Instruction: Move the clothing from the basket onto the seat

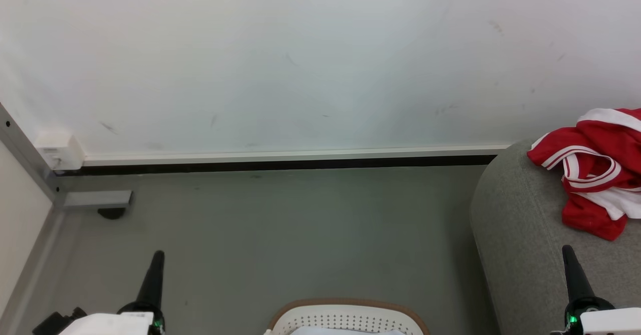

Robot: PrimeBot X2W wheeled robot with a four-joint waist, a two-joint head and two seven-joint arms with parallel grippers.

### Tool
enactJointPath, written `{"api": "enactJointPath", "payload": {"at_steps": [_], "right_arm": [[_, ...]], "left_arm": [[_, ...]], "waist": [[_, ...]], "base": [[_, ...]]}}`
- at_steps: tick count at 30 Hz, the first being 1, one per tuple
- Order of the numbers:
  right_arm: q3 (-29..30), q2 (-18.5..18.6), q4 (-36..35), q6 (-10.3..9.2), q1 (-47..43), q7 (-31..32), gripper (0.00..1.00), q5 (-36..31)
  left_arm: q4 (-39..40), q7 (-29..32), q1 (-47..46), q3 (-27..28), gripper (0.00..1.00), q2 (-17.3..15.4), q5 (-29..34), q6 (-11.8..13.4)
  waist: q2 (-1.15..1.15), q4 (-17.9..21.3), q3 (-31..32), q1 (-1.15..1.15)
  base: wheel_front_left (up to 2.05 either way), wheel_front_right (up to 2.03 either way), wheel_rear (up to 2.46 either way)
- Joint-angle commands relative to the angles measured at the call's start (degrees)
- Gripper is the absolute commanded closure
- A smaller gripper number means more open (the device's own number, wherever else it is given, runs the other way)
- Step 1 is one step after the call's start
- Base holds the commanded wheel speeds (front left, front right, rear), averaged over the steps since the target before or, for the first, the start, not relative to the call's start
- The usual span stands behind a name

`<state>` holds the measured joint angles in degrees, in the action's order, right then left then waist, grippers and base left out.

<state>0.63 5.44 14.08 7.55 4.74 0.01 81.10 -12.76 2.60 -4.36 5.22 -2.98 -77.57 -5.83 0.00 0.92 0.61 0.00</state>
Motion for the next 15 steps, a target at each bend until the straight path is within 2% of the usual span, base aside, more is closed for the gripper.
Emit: {"api": "enactJointPath", "payload": {"at_steps": [1, 15], "right_arm": [[0.38, 0.49, -0.15, -0.08, 1.21, 0.28, 1.00, 0.94], [0.98, 0.69, 0.01, -0.10, 1.52, 1.58, 1.00, 7.39]], "left_arm": [[0.44, 0.34, -0.92, 0.35, 1.00, -0.19, -1.55, 0.07], [0.48, 2.04, -1.56, 0.91, 1.00, -0.09, -7.35, 0.12]], "waist": [[0.00, -0.02, -0.01, 0.00], [0.00, -0.38, -0.23, 0.00]], "base": [[0.00, 0.00, 0.00], [0.00, 0.00, 0.00]]}}
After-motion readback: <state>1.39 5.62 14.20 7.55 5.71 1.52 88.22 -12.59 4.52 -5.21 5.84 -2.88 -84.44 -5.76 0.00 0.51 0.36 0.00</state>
